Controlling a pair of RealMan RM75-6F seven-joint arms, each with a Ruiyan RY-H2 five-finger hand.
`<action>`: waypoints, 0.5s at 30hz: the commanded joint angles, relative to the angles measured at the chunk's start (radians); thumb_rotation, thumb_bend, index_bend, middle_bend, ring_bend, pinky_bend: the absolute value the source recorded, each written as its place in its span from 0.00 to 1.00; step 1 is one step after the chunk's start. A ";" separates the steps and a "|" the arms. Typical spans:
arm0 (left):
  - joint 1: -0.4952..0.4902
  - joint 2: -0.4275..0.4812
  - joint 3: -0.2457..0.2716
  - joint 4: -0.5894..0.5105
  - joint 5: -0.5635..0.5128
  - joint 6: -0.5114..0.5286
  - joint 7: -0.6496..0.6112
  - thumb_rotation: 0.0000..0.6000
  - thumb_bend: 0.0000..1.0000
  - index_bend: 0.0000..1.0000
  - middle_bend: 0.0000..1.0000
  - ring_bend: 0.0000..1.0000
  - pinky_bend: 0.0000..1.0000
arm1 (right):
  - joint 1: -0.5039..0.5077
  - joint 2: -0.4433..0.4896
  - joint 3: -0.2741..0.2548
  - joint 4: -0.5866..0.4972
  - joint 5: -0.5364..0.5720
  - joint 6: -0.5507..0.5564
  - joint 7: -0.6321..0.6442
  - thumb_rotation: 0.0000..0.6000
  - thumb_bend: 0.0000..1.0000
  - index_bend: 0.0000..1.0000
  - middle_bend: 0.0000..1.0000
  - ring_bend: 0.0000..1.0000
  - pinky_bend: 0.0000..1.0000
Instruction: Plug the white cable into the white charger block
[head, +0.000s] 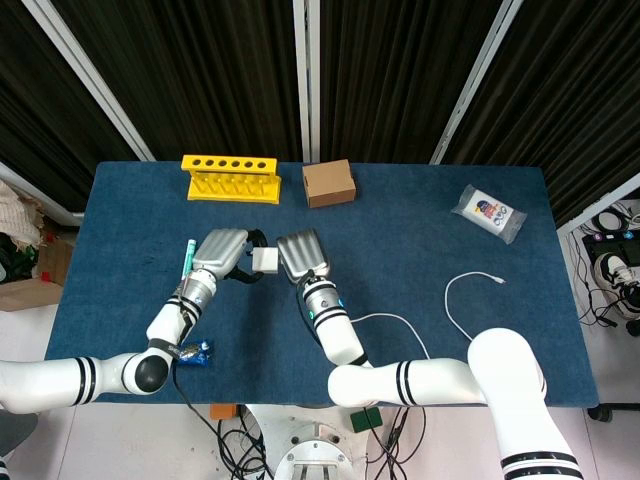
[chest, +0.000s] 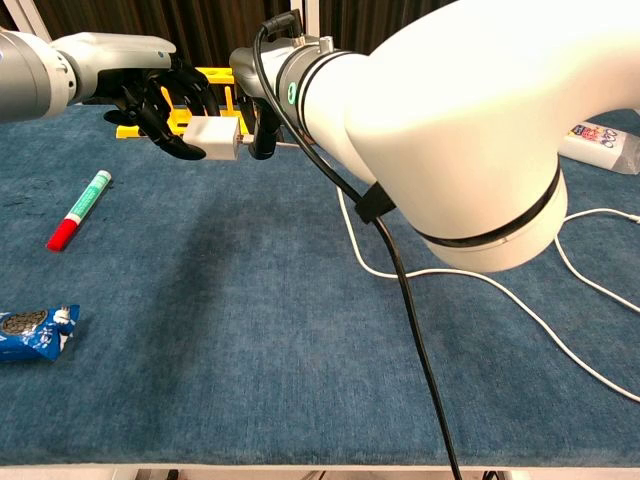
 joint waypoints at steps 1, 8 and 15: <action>-0.002 0.001 0.001 -0.004 0.001 0.001 0.002 1.00 0.22 0.63 0.56 0.75 0.92 | 0.004 -0.004 0.001 0.003 -0.003 0.001 -0.002 1.00 1.00 0.69 0.61 0.50 0.64; -0.009 -0.002 0.005 -0.007 -0.004 0.007 0.009 1.00 0.22 0.63 0.56 0.75 0.92 | 0.018 -0.018 0.013 0.020 0.010 0.007 -0.012 1.00 1.00 0.69 0.61 0.51 0.65; -0.012 -0.005 0.006 -0.006 -0.004 0.009 0.008 1.00 0.22 0.63 0.56 0.75 0.92 | 0.025 -0.027 0.022 0.034 0.022 0.007 -0.017 1.00 1.00 0.70 0.61 0.51 0.65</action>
